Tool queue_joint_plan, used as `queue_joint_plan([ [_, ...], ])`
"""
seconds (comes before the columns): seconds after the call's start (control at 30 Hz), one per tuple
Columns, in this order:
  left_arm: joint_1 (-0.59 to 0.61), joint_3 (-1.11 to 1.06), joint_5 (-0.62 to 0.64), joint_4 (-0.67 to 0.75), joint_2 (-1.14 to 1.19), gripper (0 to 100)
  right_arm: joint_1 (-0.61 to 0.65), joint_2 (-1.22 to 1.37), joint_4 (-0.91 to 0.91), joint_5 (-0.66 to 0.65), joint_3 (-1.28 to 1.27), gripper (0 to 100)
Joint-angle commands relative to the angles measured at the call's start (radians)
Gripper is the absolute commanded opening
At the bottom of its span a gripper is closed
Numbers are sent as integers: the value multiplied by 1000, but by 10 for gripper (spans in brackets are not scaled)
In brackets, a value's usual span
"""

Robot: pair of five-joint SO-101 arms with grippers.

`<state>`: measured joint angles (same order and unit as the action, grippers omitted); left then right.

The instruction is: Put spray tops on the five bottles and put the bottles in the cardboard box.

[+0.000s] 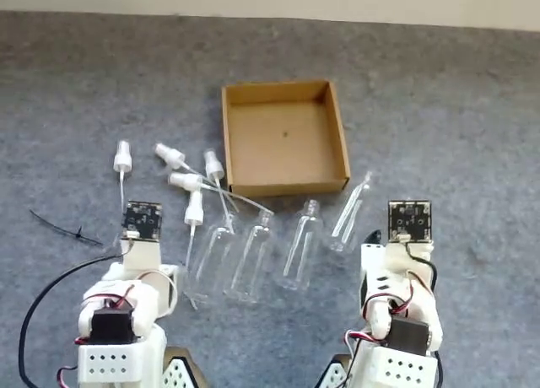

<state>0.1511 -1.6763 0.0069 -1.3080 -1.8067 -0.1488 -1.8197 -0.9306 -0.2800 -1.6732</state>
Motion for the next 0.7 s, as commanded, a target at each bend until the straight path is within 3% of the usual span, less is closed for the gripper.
queue_joint_plan([
  [0.0, 176, -21, -224, 98, 1, 182, -13, -5, -24, -46, -19, 60],
  [0.1, 231, -21, -411, 103, 8, 181, -8, -4, -97, -46, 122, 60],
  [0.23, 214, -21, -436, 94, 10, 181, 30, 131, -156, -48, 297, 63],
  [0.4, 191, -21, -436, 66, 8, 181, 31, 590, -202, -52, 622, 149],
  [0.67, 191, -21, -436, 66, 8, 179, 18, 1377, -516, -81, 1310, 258],
])
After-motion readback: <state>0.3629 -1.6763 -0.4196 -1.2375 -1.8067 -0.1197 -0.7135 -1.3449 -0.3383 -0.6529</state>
